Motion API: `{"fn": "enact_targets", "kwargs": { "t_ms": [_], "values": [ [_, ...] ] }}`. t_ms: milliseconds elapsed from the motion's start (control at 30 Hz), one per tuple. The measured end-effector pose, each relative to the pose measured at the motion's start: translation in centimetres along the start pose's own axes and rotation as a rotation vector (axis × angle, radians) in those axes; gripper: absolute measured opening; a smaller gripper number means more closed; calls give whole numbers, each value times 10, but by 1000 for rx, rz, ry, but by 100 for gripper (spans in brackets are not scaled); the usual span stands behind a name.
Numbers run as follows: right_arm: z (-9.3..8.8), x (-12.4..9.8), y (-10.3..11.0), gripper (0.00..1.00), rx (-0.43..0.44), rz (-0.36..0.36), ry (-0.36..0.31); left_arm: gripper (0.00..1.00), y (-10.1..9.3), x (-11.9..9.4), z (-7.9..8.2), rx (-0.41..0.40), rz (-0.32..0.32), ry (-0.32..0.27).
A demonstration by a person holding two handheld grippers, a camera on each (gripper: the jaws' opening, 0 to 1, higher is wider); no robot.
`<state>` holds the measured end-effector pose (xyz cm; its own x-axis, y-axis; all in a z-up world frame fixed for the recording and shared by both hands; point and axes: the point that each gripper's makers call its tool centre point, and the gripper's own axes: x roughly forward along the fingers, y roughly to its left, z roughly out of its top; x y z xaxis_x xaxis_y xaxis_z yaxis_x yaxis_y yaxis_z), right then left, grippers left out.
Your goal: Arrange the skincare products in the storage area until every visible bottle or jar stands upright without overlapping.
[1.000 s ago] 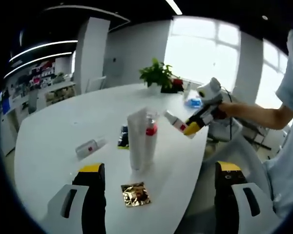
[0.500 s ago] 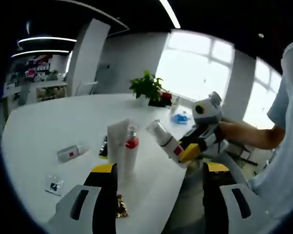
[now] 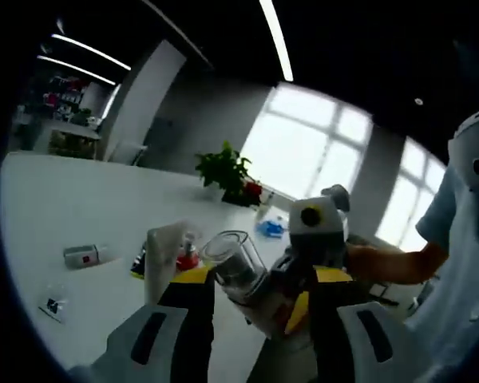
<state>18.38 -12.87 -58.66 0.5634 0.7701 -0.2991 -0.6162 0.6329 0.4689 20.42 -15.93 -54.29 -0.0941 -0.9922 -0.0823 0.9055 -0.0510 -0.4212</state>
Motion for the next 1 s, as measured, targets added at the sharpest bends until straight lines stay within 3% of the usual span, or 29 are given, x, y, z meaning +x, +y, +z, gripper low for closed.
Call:
{"fn": "enact_targets", "kwargs": {
  "t_ms": [233, 400, 633, 800, 1000],
  "values": [
    [8, 3, 12, 18, 16, 47, -44, 29, 3, 0, 2, -35, -11, -24],
    [9, 2, 11, 18, 29, 57, -59, 27, 6, 1, 5, -92, -21, -44],
    [2, 5, 10, 18, 25, 66, -51, 24, -2, 9, -1, -90, -31, -16],
    [-6, 6, 2, 20, 14, 23, -21, 21, -1, 16, -10, -131, -36, 11],
    [-18, 6, -12, 26, -6, -54, 34, 20, 2, 28, -18, -106, -8, 36]
  ]
}}
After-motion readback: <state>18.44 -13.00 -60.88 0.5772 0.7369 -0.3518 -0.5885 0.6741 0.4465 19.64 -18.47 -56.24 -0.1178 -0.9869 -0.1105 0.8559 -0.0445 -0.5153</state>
